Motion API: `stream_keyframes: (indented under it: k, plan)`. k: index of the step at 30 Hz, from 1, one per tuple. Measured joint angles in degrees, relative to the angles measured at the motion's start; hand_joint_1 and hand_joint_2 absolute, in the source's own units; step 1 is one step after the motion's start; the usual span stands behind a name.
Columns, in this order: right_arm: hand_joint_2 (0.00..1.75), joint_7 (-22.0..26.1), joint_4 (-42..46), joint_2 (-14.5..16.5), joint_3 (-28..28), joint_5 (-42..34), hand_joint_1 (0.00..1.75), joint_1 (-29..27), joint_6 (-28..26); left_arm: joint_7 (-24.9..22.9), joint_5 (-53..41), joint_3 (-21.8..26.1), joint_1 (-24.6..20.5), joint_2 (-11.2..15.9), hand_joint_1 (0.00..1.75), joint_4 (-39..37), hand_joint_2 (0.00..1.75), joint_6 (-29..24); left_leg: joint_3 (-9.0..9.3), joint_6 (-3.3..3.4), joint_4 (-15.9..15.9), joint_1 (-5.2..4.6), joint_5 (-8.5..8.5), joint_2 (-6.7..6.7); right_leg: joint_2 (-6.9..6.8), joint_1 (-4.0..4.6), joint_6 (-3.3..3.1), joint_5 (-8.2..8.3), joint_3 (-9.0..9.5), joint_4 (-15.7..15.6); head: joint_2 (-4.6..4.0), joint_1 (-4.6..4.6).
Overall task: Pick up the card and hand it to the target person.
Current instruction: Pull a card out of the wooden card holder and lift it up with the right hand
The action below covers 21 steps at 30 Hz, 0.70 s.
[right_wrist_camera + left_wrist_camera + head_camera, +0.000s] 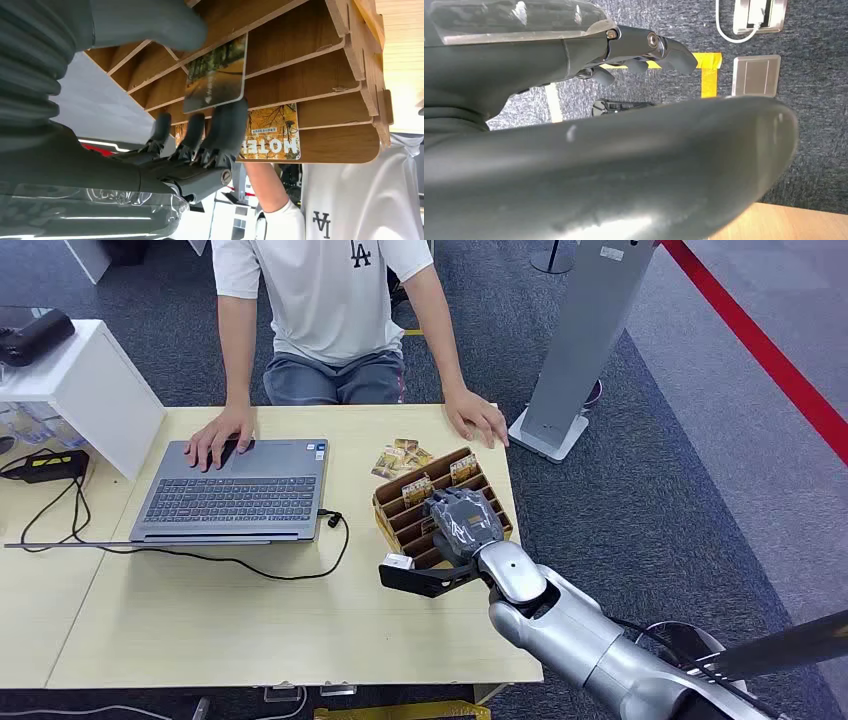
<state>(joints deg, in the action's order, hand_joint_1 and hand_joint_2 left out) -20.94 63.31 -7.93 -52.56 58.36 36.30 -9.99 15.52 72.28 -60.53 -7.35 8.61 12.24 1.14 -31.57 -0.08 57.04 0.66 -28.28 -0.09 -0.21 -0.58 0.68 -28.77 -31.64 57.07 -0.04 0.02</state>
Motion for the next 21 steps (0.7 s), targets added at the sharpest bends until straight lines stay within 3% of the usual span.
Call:
stream_keyframes:
  k: [4, 10, 21]
  plan:
    - [1.75, 0.0, -0.1, 0.0, 0.0, -0.1, 1.34, 0.0, 0.0, 0.0, 0.0, -0.2, 0.0, 0.0, 0.00, 0.0, 0.00, 0.0, 0.00, 0.00, 0.0, 0.00, 0.00, 0.00, 0.00, 0.00, 0.00, 0.00, 0.00, 0.0, 0.00, -0.02]
    - [1.75, 0.0, -0.1, 0.0, 0.0, -0.3, 1.70, 0.0, 0.0, -0.1, 0.0, -0.2, 0.0, 0.0, 0.00, 0.0, 0.00, 0.0, 0.00, 0.00, 0.0, 0.00, 0.00, 0.00, 0.00, 0.00, 0.00, 0.00, 0.01, 0.0, 0.00, 0.01]
    - [1.75, 0.2, -0.1, 0.0, 0.0, -0.7, 1.75, 0.2, -0.1, -0.1, 0.0, -0.2, 0.0, 0.0, 0.00, 0.0, 0.00, -0.1, 0.01, 0.00, 0.0, 0.00, 0.00, 0.00, 0.00, 0.00, 0.00, 0.00, 0.01, 0.0, 0.00, -0.01]
